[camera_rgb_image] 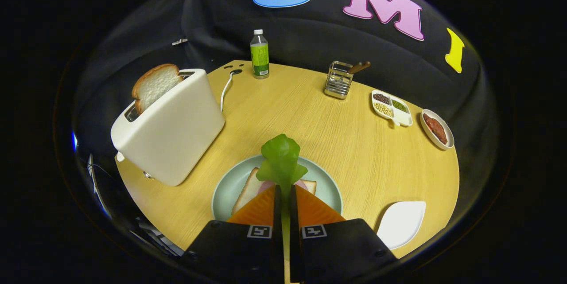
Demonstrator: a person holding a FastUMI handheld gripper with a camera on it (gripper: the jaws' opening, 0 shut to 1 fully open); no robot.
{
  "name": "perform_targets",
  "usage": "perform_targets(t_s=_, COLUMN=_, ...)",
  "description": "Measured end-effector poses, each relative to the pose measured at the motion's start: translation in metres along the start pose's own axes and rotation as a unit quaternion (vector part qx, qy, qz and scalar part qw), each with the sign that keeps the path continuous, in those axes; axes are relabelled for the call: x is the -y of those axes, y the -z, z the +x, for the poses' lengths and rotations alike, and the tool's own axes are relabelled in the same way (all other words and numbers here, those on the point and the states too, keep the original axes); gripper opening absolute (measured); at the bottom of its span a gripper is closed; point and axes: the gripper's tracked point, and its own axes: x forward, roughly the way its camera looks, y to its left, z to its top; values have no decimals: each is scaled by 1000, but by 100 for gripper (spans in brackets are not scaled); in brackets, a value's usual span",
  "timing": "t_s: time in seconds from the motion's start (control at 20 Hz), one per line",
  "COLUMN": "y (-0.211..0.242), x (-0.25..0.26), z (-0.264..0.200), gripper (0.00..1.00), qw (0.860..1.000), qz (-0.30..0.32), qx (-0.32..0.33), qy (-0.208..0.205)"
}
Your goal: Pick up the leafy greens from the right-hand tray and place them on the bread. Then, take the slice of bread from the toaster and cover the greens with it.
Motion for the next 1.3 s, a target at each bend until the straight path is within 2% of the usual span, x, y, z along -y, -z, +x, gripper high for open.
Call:
perform_targets(t_s=0.25, y=8, x=-5, z=12, gripper=13, qw=1000, qz=-10, qx=-17, qy=9)
perform_targets(t_s=0.65, y=10, x=-8, z=20, gripper=42, qw=999, qz=-18, qx=-25, qy=19)
perform_targets(t_s=0.9, y=-9, x=-20, z=11, gripper=99, qw=999, qz=-29, qx=13, qy=12)
perform_targets(t_s=1.3, y=-84, x=-69, z=-25, gripper=98, qw=994, qz=-50, qx=95, qy=-28)
